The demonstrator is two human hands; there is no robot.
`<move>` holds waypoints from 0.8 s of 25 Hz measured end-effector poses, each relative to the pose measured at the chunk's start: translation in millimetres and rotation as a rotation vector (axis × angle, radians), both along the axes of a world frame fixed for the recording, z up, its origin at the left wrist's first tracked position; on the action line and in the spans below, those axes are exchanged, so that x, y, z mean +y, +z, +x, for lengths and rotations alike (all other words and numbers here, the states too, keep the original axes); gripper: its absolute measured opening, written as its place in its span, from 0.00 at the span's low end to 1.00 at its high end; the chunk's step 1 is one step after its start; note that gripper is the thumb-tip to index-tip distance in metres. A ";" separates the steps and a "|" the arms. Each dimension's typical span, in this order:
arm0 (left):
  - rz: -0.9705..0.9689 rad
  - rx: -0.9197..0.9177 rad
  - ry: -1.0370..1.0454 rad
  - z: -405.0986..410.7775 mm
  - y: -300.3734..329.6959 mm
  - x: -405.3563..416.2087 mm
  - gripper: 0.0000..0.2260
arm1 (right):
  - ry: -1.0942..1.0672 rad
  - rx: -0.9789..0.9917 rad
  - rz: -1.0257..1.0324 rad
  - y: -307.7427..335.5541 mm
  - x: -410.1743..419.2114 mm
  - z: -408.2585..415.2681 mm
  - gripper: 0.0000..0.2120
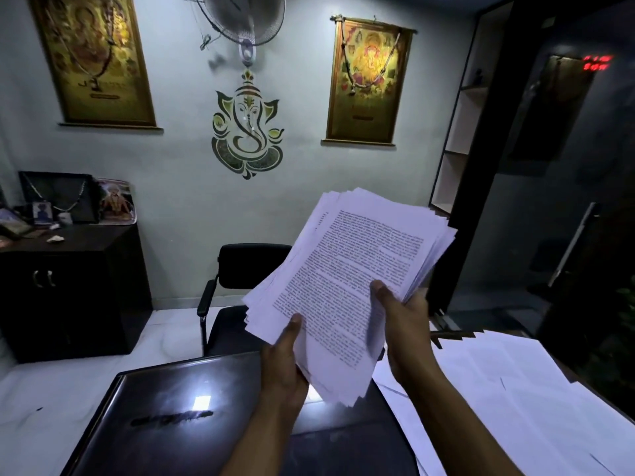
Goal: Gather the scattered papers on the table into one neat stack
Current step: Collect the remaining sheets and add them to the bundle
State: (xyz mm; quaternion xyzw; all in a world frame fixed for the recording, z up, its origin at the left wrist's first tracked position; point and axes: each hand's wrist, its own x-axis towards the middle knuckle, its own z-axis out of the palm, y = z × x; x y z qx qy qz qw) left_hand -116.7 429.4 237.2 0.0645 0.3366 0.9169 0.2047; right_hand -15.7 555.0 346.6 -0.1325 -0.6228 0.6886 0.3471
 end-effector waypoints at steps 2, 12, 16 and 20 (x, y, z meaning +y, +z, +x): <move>-0.055 0.029 -0.037 -4.4 5.7 -15.2 0.21 | -0.063 -0.001 0.013 -1.2 20.3 -3.1 0.08; -0.357 0.222 -0.186 -64.9 51.2 -45.0 0.21 | 0.408 -0.401 0.099 -9.6 71.4 -26.8 0.12; -0.313 0.097 -0.192 -49.2 20.2 -43.8 0.21 | 0.586 -0.566 0.012 -35.0 70.4 -22.9 0.20; -0.292 -0.042 -0.262 -27.3 -27.9 -45.3 0.24 | 0.606 -0.634 0.098 -54.9 60.2 -17.8 0.16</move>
